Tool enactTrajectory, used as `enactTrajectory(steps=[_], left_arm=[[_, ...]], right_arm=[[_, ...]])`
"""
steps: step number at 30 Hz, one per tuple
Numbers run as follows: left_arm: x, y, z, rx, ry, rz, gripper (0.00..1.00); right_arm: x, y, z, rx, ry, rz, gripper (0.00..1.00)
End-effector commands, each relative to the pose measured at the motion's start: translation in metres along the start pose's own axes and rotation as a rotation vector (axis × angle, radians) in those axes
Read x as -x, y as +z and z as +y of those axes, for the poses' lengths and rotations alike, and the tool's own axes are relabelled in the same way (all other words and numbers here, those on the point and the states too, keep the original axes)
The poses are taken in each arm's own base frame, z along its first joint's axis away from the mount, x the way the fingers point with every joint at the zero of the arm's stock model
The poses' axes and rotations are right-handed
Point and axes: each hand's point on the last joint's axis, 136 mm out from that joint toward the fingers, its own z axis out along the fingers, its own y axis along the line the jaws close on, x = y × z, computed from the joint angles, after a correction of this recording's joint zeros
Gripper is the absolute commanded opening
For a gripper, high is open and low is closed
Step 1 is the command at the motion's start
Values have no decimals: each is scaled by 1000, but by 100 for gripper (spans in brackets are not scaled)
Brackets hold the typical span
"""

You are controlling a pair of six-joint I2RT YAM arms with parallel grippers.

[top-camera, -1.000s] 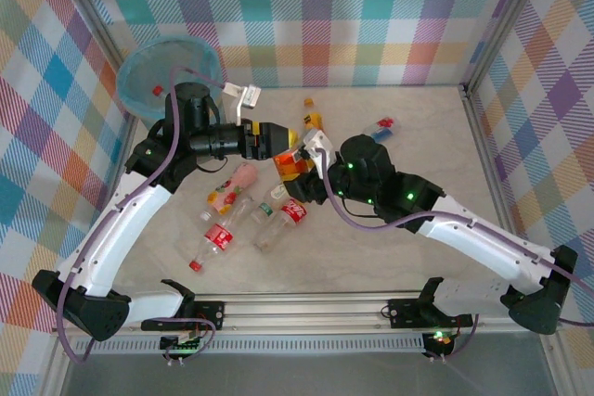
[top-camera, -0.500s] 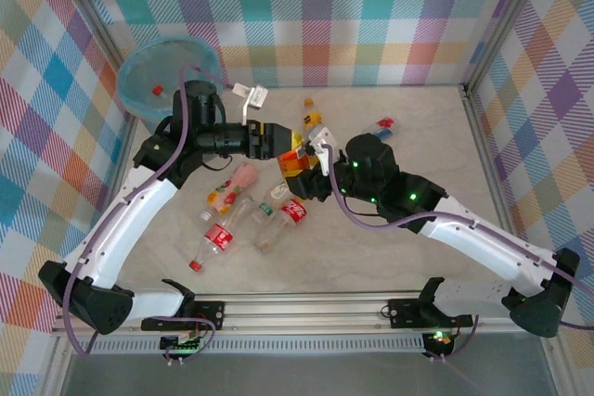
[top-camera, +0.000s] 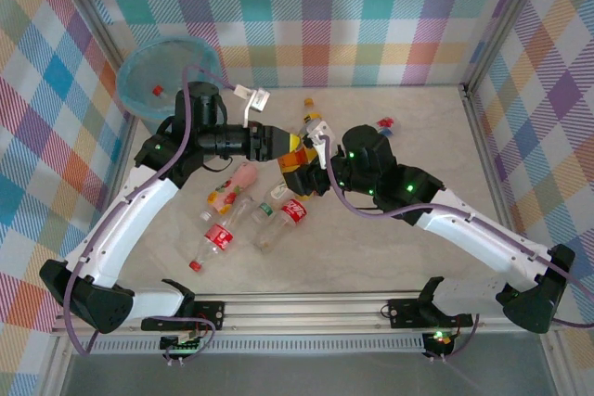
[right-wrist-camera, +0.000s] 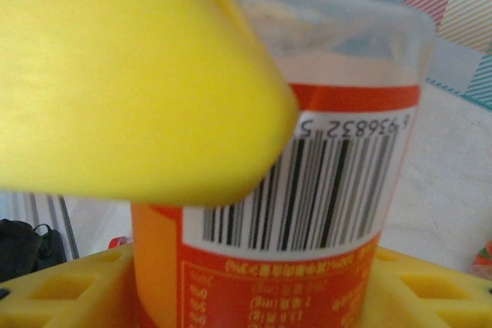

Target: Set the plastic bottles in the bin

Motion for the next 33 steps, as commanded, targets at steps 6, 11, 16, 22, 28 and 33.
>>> enactTrajectory(steps=[6, 11, 16, 22, 28, 33], left_arm=[[29, -20, 14, 195, 46, -127, 57], [75, -60, 24, 430, 97, -289, 50], [129, -123, 44, 734, 146, -460, 47], [175, -217, 98, 1060, 97, -595, 47], [185, -293, 173, 1347, 29, -604, 46], [177, -325, 249, 1427, -68, -590, 46]], right_arm=[[29, -12, -2, -27, -20, -79, 92], [47, -19, -7, -69, -54, -132, 100], [62, -13, -3, -51, -86, -138, 100], [69, -3, 3, -10, -91, -134, 100], [71, 7, 9, 31, -83, -110, 99], [63, 26, 12, 67, -41, -89, 97]])
